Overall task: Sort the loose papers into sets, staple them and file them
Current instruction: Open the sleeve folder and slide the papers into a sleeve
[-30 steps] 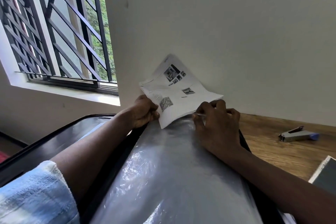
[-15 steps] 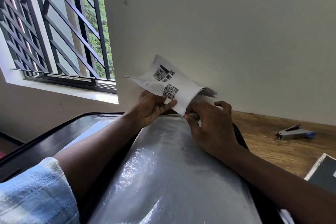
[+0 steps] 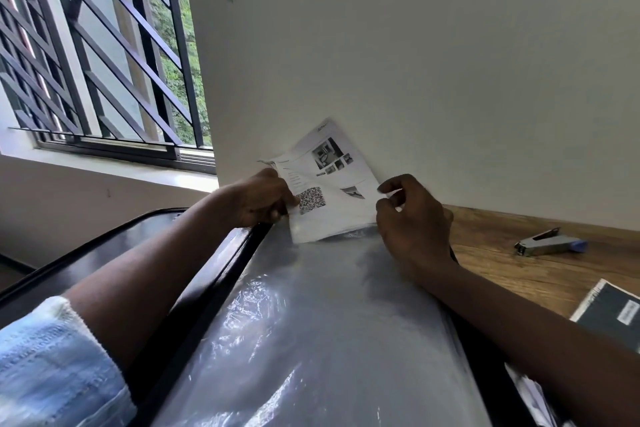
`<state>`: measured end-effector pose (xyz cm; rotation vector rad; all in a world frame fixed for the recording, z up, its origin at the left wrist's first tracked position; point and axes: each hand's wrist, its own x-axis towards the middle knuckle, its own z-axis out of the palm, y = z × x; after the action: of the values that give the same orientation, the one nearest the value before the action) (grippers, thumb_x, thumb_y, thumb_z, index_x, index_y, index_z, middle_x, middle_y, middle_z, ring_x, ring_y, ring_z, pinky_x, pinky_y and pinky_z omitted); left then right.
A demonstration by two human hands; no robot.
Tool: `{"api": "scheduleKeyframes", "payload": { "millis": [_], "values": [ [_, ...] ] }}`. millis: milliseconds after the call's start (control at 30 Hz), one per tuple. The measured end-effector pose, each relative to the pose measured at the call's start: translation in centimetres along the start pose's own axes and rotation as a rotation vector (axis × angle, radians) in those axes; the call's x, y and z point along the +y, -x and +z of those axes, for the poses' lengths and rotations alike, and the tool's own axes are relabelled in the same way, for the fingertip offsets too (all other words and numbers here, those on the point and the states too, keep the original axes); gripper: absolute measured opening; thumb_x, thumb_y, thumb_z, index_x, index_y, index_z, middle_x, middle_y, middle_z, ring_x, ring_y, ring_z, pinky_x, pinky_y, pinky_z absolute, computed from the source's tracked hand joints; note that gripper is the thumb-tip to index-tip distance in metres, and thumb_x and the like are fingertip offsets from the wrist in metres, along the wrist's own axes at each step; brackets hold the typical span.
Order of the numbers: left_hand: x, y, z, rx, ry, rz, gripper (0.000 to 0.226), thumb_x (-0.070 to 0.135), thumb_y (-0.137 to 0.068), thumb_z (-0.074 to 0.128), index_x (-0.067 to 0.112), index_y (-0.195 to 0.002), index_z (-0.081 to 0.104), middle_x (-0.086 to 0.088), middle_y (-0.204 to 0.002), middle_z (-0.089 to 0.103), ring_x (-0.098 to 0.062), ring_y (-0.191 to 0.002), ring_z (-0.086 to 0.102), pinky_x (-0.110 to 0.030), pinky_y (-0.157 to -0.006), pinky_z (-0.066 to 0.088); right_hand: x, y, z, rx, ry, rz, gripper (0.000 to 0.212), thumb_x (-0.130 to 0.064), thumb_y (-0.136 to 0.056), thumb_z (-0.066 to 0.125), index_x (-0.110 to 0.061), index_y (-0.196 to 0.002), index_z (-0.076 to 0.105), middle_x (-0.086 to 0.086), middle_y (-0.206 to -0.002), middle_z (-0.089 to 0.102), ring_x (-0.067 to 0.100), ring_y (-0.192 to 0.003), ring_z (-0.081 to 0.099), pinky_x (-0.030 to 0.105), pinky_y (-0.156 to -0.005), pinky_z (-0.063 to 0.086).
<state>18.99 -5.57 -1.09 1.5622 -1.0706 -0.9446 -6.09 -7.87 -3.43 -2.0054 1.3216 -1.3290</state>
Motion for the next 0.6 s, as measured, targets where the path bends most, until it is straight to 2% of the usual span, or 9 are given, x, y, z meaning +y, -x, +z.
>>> {"api": "scheduleKeyframes", "payload": {
  "millis": [67,133,267,367,400,433,500,533,600],
  "values": [
    [0.0,0.0,-0.7,0.009,-0.024,-0.040,0.030,-0.016,-0.090,0.055,0.002,-0.113,0.058,-0.017,-0.101,0.052,-0.020,-0.060,0.041,-0.017,-0.036,0.033,0.2,-0.5,0.1,-0.021,-0.004,0.134,0.039,-0.025,-0.092,0.057,-0.029,-0.131,0.054,0.004,-0.126,0.056,0.022,-0.098,0.056,0.045,-0.112,0.034],
    [0.1,0.3,-1.0,0.018,-0.057,-0.079,0.029,-0.016,-0.090,0.054,0.004,-0.111,0.057,-0.017,-0.094,0.051,-0.019,-0.058,0.040,-0.019,-0.038,0.032,0.4,-1.2,0.2,-0.076,0.005,0.306,0.056,-0.032,-0.095,0.055,-0.020,-0.148,0.040,0.013,-0.141,0.051,0.035,-0.120,0.055,0.041,-0.109,0.037],
    [0.5,0.5,-0.7,0.082,-0.113,-0.131,0.019,-0.013,-0.088,0.053,0.004,-0.096,0.049,-0.011,-0.073,0.041,-0.018,-0.047,0.037,-0.019,-0.035,0.032,0.8,-1.8,0.3,-0.146,0.013,0.362,0.049,-0.030,-0.094,0.058,-0.012,-0.139,0.052,0.010,-0.132,0.063,0.034,-0.124,0.057,0.035,-0.101,0.041],
    [1.2,1.4,0.4,0.230,-0.305,-0.118,0.020,-0.004,-0.088,0.061,-0.004,-0.106,0.051,-0.015,-0.067,0.047,-0.024,-0.045,0.046,-0.022,-0.044,0.040,1.2,-1.5,0.4,-0.107,-0.038,0.321,0.048,-0.023,-0.086,0.066,-0.019,-0.134,0.063,0.003,-0.125,0.070,0.028,-0.120,0.063,0.036,-0.106,0.046],
    [1.6,1.7,1.0,0.259,-0.409,-0.115,0.037,0.002,-0.089,0.066,-0.006,-0.121,0.049,-0.021,-0.076,0.054,-0.028,-0.054,0.056,-0.028,-0.051,0.045,1.2,-1.4,0.3,-0.087,-0.062,0.313,0.048,-0.023,-0.086,0.069,-0.021,-0.134,0.064,0.002,-0.126,0.070,0.026,-0.120,0.063,0.038,-0.107,0.046],
    [1.9,2.1,1.5,0.288,-0.584,-0.105,0.064,0.009,-0.090,0.070,-0.005,-0.143,0.037,-0.029,-0.100,0.059,-0.036,-0.076,0.065,-0.036,-0.063,0.053,1.2,-1.4,0.3,-0.070,-0.085,0.303,0.047,-0.023,-0.086,0.070,-0.022,-0.133,0.065,0.001,-0.127,0.070,0.025,-0.119,0.064,0.039,-0.108,0.046],
    [2.6,2.7,2.5,0.404,-0.972,0.117,0.103,0.021,-0.088,0.072,0.013,-0.163,0.002,-0.025,-0.155,0.032,-0.043,-0.129,0.050,-0.049,-0.097,0.051,1.2,-1.3,0.1,-0.053,-0.116,0.280,0.045,-0.022,-0.088,0.071,-0.023,-0.132,0.065,0.001,-0.126,0.070,0.025,-0.117,0.065,0.037,-0.106,0.047],
    [3.1,3.0,3.3,0.455,-1.023,0.322,0.103,0.021,-0.085,0.068,0.021,-0.164,0.001,-0.016,-0.161,0.027,-0.039,-0.136,0.045,-0.050,-0.104,0.047,1.3,-1.2,0.1,-0.051,-0.132,0.271,0.044,-0.021,-0.088,0.071,-0.023,-0.132,0.065,0.001,-0.125,0.071,0.024,-0.116,0.065,0.034,-0.104,0.047],
    [4.6,3.4,5.1,0.392,-0.924,0.638,0.091,0.019,-0.077,0.056,0.032,-0.161,0.021,-0.003,-0.155,0.041,-0.028,-0.132,0.053,-0.046,-0.109,0.047,1.2,-1.1,-0.1,-0.036,-0.167,0.236,0.042,-0.019,-0.088,0.070,-0.025,-0.130,0.066,0.000,-0.122,0.072,0.024,-0.112,0.067,0.030,-0.098,0.049]
  ]
}}
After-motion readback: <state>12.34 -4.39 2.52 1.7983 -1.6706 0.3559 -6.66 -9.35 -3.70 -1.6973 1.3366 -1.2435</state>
